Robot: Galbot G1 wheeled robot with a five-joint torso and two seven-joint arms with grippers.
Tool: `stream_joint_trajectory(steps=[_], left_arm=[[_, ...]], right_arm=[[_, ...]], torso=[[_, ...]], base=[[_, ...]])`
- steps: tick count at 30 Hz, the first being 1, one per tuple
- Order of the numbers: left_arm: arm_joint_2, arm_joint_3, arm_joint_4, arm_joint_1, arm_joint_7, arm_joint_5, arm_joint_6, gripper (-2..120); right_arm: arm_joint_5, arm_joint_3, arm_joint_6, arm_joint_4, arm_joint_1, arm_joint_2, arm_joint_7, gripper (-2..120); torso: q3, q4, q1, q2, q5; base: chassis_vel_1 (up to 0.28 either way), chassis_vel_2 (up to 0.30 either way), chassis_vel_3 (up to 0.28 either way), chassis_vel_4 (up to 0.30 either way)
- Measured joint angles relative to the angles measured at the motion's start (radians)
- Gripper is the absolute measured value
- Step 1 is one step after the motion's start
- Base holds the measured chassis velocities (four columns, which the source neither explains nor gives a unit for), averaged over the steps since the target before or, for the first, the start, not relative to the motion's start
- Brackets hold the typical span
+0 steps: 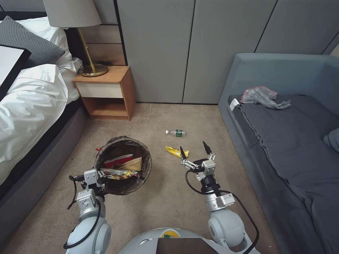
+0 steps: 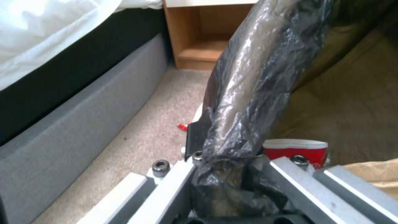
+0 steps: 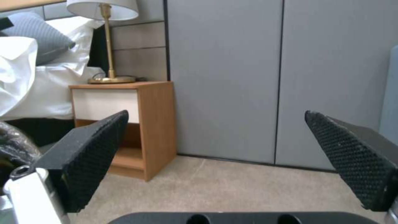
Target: Pick up the trash bin, then pick up the garbage from the floor and place it into the trash bin.
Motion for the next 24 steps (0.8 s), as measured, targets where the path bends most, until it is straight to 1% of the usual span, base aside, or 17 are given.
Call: stream_joint_trajectory(steps=[6, 11, 13, 24], left_arm=[[-0.001, 0.000, -0.002, 0.000, 0.000, 0.000, 0.000, 0], [-0.001, 0.001, -0.002, 0.000, 0.000, 0.000, 0.000, 0], [-0.002, 0.000, -0.003, 0.000, -0.001, 0.000, 0.000, 0], [-0.004, -0.001, -0.004, 0.001, -0.001, 0.000, 0.000, 0]], right_arm=[[0.000, -0.001, 0.000, 0.000, 0.000, 0.001, 0.002, 100], [-0.001, 0.000, 0.023, -0.009, 0.004, 0.002, -0.006, 100], [-0.005, 0.002, 0.036, -0.012, 0.008, 0.002, -0.018, 100], [-0.007, 0.002, 0.044, -0.030, 0.034, -0.004, -0.031, 100]], torso=[[0.000, -0.0001, 0.000, 0.000, -0.0001], [0.000, -0.0003, 0.000, 0.000, 0.0000], [0.000, -0.0002, 0.000, 0.000, 0.0000], [0.000, -0.0002, 0.000, 0.000, -0.0001]], base=[[-0.111, 0.113, 0.118, -0.109], [-0.109, 0.089, 0.112, -0.109], [-0.044, 0.010, 0.026, -0.026], [0.000, 0.000, 0.000, 0.000]])
